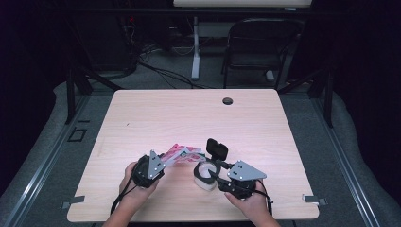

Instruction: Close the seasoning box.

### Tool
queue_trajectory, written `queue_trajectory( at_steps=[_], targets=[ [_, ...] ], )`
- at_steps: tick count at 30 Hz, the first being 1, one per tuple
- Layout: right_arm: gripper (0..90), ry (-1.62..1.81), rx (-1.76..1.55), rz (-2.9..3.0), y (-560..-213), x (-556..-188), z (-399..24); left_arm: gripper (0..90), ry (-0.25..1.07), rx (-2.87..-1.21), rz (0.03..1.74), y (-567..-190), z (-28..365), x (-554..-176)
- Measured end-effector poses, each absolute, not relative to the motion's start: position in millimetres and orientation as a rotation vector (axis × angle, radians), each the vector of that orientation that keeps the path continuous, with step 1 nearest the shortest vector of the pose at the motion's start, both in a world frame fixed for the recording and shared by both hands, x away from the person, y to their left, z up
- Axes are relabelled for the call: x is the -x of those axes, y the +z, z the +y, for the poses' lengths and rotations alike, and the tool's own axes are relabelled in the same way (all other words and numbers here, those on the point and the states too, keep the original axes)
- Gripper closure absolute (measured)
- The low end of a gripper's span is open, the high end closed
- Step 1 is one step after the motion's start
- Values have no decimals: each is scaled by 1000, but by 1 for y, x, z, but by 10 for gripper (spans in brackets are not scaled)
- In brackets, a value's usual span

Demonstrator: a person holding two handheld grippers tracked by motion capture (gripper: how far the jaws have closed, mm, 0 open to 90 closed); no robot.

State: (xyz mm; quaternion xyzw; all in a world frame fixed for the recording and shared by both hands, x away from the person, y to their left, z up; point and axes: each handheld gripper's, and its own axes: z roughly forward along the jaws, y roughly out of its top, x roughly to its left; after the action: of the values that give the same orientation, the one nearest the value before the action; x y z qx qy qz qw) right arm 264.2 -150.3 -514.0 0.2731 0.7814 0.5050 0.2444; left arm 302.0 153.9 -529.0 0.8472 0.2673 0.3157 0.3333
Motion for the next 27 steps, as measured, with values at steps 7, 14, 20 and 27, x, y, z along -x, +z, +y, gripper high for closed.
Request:
queue_trajectory(
  at_steps=[7,14,20,27],
  targets=[
    [559,1382,-751,2128,-514,-264,-151,711,780,-2176,732,-527,160,-305],
    [558,1387,-750,2128,-514,-264,-151,711,710,-2084,838,-525,175,-310],
    [557,1386,-750,2128,-514,-264,-150,711,655,-1992,937,-526,190,-316],
    [557,1386,-752,2123,-514,-264,-151,711,647,-1952,1003,-528,200,-319]
  ],
)
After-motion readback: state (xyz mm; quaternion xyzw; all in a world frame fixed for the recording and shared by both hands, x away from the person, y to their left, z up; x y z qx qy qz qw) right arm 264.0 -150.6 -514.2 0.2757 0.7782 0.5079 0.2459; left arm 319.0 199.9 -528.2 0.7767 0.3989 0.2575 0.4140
